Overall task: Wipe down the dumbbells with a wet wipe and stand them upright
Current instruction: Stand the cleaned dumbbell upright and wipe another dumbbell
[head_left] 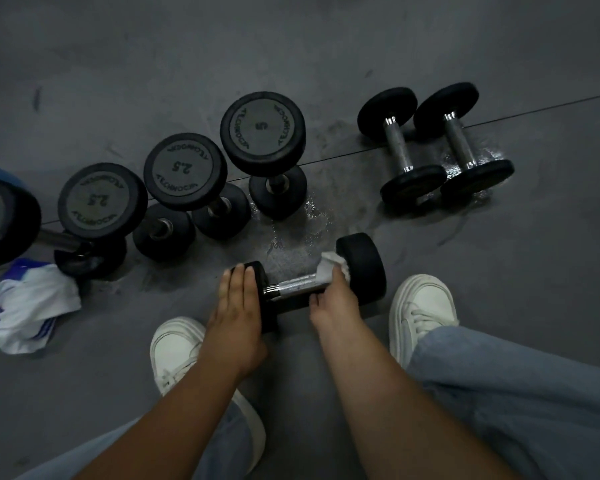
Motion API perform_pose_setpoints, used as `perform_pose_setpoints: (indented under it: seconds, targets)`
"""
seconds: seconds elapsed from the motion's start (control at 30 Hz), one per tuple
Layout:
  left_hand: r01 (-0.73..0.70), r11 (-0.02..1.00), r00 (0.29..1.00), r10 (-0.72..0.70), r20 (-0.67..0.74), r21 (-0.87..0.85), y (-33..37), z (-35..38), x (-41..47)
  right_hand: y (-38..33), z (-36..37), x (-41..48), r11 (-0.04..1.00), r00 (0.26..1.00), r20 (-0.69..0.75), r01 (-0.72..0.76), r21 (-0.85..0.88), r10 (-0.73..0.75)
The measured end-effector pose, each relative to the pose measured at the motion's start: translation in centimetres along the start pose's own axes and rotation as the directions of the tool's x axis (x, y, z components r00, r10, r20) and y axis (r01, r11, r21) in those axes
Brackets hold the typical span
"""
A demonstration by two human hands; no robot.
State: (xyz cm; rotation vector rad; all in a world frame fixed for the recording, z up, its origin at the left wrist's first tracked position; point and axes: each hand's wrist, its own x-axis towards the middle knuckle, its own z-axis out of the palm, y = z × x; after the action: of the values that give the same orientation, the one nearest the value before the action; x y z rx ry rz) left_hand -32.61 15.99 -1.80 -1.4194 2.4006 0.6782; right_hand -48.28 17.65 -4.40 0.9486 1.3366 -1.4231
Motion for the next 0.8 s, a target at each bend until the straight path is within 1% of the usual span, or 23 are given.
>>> perform_pose_setpoints:
  seconds: [0.07,0.13,0.23,0.3,0.37,0.43,0.57,0.6,0.67,0.7,0.73,0.8]
  targets:
    - [0.004,1.000,1.000,-0.004,0.007,0.008,-0.1,-0.1,0.2,-0.9,1.0,0.3,0.999,0.999,0.005,-0.048,0.018,0.048]
    - [0.008,1.000,1.000,-0.008,0.013,0.004,0.0,-0.2,0.2,-0.7,1.0,0.2,0.999,0.998,0.026,-0.049,-0.010,0.049]
    - [0.010,1.000,1.000,-0.010,0.023,0.005,0.1,-0.2,-0.2,-0.4,-0.1,-0.2,1.000,0.996,0.087,-0.015,-0.027,0.017]
    - [0.010,1.000,0.999,-0.010,0.032,0.007,0.2,-0.3,-0.2,-0.5,0.0,-0.2,0.999,0.990,0.138,0.032,0.004,-0.032]
    - [0.010,1.000,0.999,-0.010,0.038,0.010,0.2,-0.5,0.0,-0.4,0.1,-0.3,0.999,0.984,0.172,0.028,0.042,-0.035]
    - [0.014,1.000,0.999,-0.014,0.040,0.005,0.3,-0.6,0.0,-0.3,-0.1,-0.3,0.998,0.990,0.141,0.011,0.060,-0.019]
    - [0.015,1.000,0.999,-0.015,0.034,-0.003,0.3,-0.5,-0.2,0.0,0.2,-0.1,0.995,0.999,0.001,0.037,0.094,-0.037]
    - [0.014,1.000,0.999,-0.014,0.029,-0.001,0.4,-0.5,-0.2,-0.2,0.6,-0.4,0.996,0.999,-0.032,0.040,0.080,-0.038]
    - [0.014,1.000,0.999,-0.015,0.032,0.015,0.3,-0.5,0.0,-0.7,1.5,-0.5,0.999,0.998,-0.046,0.033,0.015,-0.032]
    - [0.015,1.000,0.999,-0.016,0.039,0.023,0.3,-0.5,0.1,-0.9,1.9,-0.6,0.999,0.998,-0.050,0.030,-0.043,-0.032]
    - [0.017,1.000,0.999,-0.019,0.045,0.025,0.3,-0.6,0.0,-0.8,1.8,-0.9,0.998,0.998,-0.058,0.028,-0.057,-0.032]
    - [0.018,1.000,0.999,-0.018,0.045,-0.001,0.5,-0.7,-0.2,-0.2,0.7,-0.8,0.999,0.996,-0.078,0.046,-0.005,-0.046]
